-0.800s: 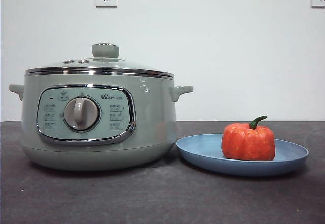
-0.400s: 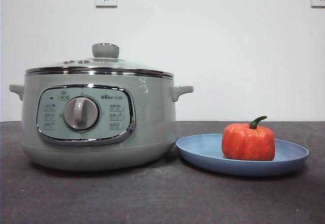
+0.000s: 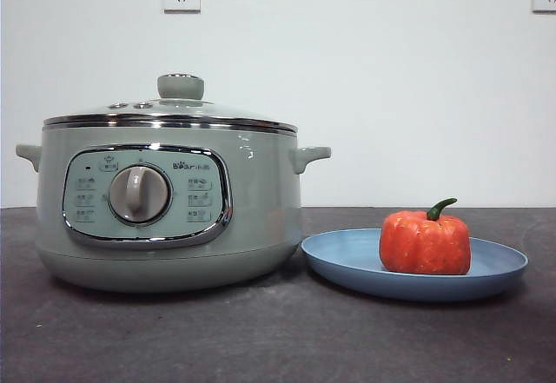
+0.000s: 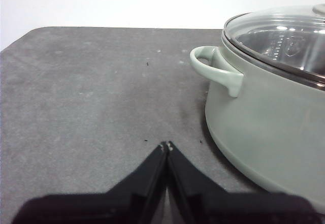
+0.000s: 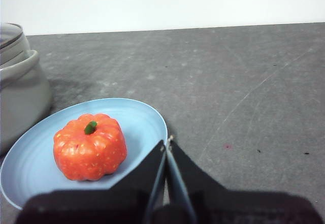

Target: Take the pumpkin out from the steamer,put the pumpkin in the blue plate,close the lid

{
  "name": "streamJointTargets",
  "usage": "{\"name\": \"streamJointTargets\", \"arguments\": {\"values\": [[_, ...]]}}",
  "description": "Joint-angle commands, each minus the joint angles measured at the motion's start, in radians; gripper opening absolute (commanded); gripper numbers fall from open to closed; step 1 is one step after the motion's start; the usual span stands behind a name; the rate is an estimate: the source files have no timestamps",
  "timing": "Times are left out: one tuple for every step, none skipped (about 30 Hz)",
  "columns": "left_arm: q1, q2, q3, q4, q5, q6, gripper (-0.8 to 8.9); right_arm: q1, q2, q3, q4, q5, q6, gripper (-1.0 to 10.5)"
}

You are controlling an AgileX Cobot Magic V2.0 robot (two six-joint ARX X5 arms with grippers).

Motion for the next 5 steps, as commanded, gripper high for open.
{"name": "streamJointTargets", "arguments": {"values": [[0.002,-0.002,-0.016,0.002,0.003,-0.006,-0.03,0.001,0.001,-0.013,0.000,0.003,0.009,0.0],[0.002,-0.002,-0.016,0.002,0.003,-0.006,-0.03,0.001,0.001,-0.013,0.000,0.003,0.009,0.0],[0.002,-0.002,-0.016,0.002,0.003,-0.006,-0.03,0.001,0.001,-0.013,0.000,0.003,0.009,0.0],[0.002,-0.002,-0.016,0.002,0.003,-0.007,-0.03,0.001,0.001,-0.013,0.000,0.003,0.009,0.0],[0.002,-0.002,-0.016,0.002,0.003,-0.006,-0.03,0.001,0.001,-0.013,0.000,0.003,0.009,0.0]]}}
